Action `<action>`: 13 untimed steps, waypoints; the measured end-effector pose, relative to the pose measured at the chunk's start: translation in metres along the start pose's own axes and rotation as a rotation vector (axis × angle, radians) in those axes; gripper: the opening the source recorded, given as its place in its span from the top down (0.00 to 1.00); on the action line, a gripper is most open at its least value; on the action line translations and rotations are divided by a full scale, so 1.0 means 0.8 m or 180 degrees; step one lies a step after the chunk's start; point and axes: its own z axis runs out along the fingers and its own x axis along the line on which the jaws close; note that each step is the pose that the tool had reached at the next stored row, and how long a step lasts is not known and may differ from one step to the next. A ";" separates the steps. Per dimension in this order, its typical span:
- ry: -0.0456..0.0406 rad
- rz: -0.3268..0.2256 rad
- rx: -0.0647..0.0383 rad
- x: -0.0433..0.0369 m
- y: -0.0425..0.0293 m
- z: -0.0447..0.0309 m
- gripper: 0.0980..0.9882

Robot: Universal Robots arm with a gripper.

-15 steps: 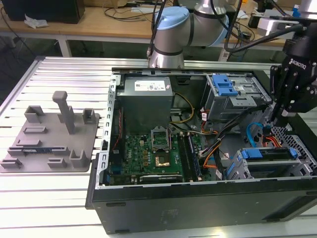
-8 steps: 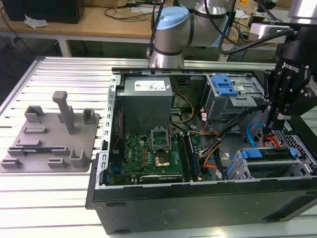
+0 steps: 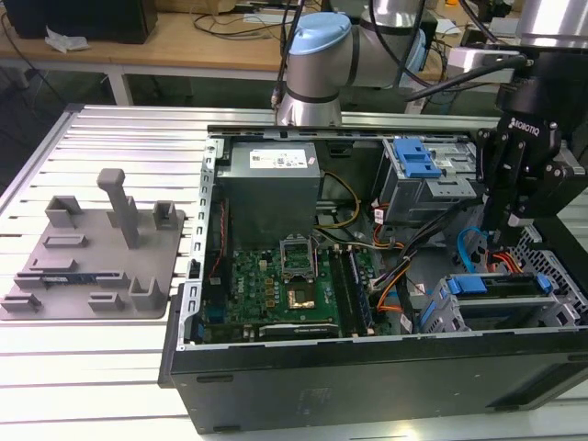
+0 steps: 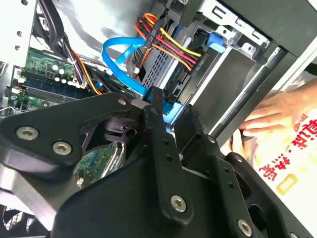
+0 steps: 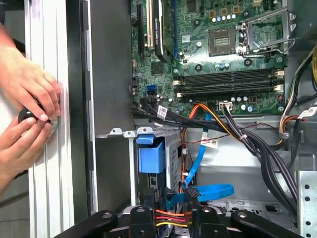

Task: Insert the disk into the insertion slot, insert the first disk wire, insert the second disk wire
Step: 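Insert the second disk wire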

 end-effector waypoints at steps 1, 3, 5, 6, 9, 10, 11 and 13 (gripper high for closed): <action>0.0000 0.0007 0.0006 0.000 -0.0001 0.0005 0.69; 0.0000 0.0033 0.0006 0.000 -0.0001 0.0009 0.69; 0.0000 0.0056 0.0000 0.000 0.0003 0.0011 0.69; 0.0000 0.0075 -0.0007 0.000 0.0005 0.0011 0.69; 0.0001 0.0132 -0.0027 -0.001 0.0006 0.0011 0.69; 0.0001 0.0144 -0.0031 -0.001 0.0005 0.0011 0.69; 0.0001 0.0171 -0.0041 -0.001 0.0005 0.0013 0.69; 0.0002 0.0201 -0.0051 -0.001 0.0005 0.0018 0.69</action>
